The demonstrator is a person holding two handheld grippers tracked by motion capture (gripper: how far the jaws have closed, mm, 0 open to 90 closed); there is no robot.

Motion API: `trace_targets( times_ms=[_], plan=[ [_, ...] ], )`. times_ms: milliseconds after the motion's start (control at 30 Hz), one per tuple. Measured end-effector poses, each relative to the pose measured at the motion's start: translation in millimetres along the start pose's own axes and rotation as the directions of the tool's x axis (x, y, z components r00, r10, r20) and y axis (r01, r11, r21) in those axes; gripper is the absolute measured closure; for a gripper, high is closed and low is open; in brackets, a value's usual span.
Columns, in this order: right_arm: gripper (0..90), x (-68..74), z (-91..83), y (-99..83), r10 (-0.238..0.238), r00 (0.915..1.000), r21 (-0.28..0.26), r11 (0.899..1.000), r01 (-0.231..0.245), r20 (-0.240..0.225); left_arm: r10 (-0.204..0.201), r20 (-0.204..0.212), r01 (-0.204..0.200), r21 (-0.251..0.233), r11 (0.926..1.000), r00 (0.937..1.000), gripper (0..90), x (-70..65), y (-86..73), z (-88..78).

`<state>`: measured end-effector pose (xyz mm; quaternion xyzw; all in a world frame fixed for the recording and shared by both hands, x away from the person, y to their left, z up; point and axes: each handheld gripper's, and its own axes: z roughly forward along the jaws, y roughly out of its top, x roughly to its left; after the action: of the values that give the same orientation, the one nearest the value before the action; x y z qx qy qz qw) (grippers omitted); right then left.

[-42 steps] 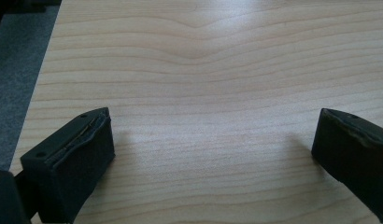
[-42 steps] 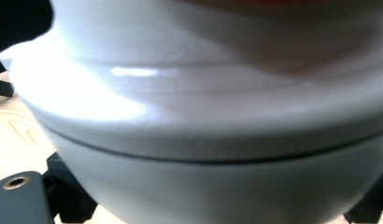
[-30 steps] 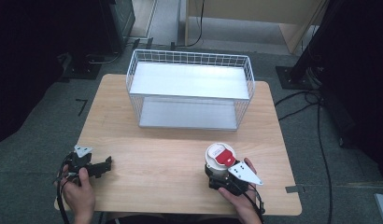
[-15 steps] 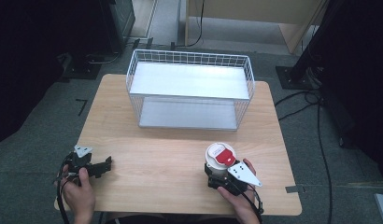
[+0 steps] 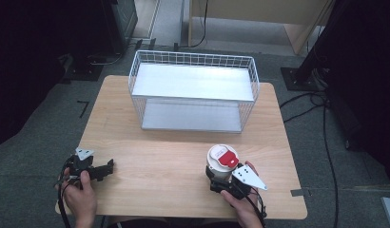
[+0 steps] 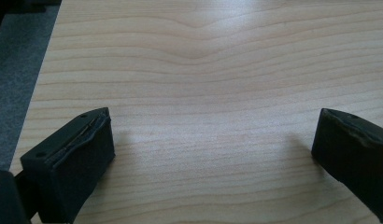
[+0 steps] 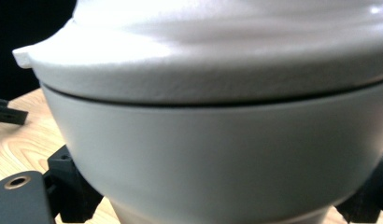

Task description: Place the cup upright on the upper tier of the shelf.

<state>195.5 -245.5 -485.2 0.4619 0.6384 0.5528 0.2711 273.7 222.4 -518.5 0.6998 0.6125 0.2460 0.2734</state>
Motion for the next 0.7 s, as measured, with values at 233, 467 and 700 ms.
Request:
trace_targets(
  times_ms=[233, 467, 700],
  plan=[
    [9.3, 2.3, 0.4, 14.4, -0.002, 1.0000, -0.022, 1.000, 0.002, 0.001, 0.000, 0.000, 0.000, 0.000, 1.0000, 1.0000, 0.0, 0.0, 0.0, 0.0],
    [9.3, 3.2, 7.1, 28.8, -0.008, 0.9999, -0.052, 0.999, 0.009, 0.012, 0.000, 0.000, 0.000, 0.000, 1.0000, 1.0000, 0.0, 0.0, 0.0, 0.0],
    [9.4, 5.6, 12.2, 44.3, -0.015, 0.9997, -0.082, 0.997, 0.017, 0.021, 0.000, 0.000, 0.000, 0.000, 1.0000, 1.0000, 0.0, 0.0, 0.0, 0.0]
  ],
)
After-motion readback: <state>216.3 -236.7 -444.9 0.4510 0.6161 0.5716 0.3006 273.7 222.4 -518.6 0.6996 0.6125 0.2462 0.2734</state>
